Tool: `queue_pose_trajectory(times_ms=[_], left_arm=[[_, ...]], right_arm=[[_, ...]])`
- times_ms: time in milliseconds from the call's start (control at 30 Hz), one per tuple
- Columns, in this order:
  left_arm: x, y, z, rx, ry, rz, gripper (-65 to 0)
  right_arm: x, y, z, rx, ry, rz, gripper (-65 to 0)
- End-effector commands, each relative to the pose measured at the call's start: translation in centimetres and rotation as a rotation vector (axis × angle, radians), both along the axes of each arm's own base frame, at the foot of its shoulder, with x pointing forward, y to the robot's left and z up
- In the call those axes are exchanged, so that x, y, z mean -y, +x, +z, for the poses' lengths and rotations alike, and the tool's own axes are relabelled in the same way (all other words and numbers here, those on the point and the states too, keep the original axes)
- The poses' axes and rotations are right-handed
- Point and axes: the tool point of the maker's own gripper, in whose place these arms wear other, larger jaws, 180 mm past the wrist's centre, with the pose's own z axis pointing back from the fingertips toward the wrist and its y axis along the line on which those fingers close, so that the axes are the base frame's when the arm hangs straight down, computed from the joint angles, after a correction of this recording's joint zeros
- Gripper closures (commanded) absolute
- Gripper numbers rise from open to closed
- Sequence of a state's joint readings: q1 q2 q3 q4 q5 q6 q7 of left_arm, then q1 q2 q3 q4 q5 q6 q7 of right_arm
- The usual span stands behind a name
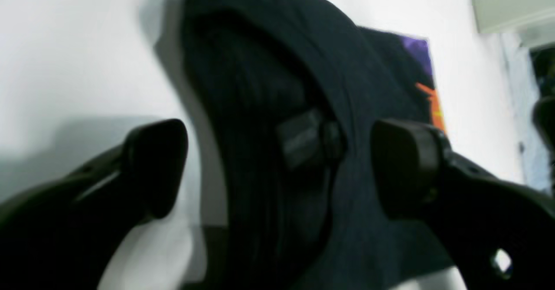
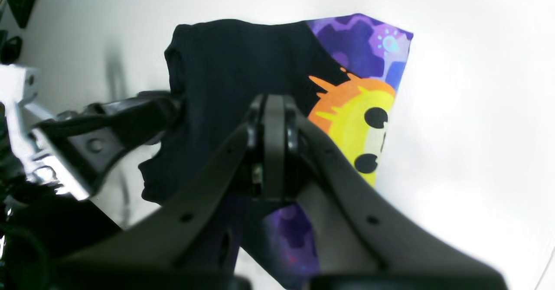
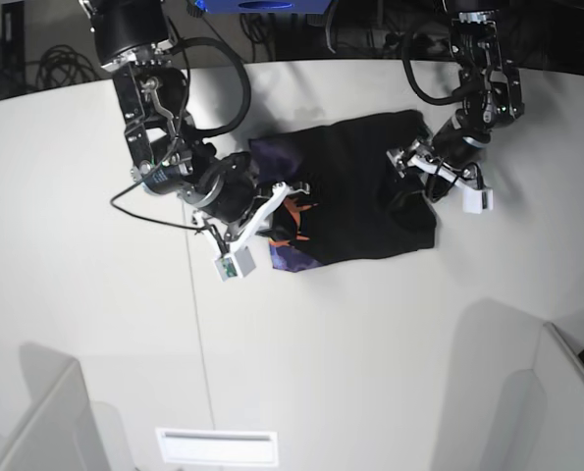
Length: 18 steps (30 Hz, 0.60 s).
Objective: Fold the T-shirt properly
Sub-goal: 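Press the folded end flat with the right gripper beside the left gripper, then release the right gripper and grasp the shirt with the left gripper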
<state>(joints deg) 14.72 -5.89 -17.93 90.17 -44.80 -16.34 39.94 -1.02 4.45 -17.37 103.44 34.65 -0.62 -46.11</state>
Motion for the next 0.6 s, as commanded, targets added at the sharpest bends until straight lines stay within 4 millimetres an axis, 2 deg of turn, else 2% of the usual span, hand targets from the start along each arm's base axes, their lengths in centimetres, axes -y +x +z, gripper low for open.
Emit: queue_pose_trajectory(times_ms=[0, 100, 233, 367, 433, 467, 567], left_arm=[[0.3, -0.6, -0.7, -0.033, 0.001, 0.001, -63.0], [1.0, -0.3, -1.2, -0.045, -0.017, 0.000, -53.3], [2.9, -0.3, -2.3, -0.094, -0.037, -0.067, -38.0], [3.2, -0.1, -2.6, -0.109, -0.043, -0.081, -16.6], [3.3, -0.1, -2.5, -0.108, -0.043, -0.082, -4.1], [3.2, -0.1, -2.6, -0.109, -0.042, -0.084, 0.0], [2.7, 0.0, -2.5, -0.108, -0.024, -0.090, 0.0]], right_arm=[[0.4, 0.8, 1.3, 0.044, 0.023, -0.024, 0.0], [1.3, 0.9, 1.0, 0.035, 0.024, -0.053, 0.0], [1.4, 1.0, 1.0, 0.035, 0.022, -0.055, 0.0], [3.0, 1.2, 0.6, 0.025, 0.021, -0.109, 0.0], [4.4, 1.5, 0.4, 0.020, 0.020, -0.151, 0.0], [5.1, 1.8, 0.4, 0.020, 0.020, -0.175, 0.0], [7.6, 1.8, -0.2, 0.005, 0.013, -0.247, 0.0]])
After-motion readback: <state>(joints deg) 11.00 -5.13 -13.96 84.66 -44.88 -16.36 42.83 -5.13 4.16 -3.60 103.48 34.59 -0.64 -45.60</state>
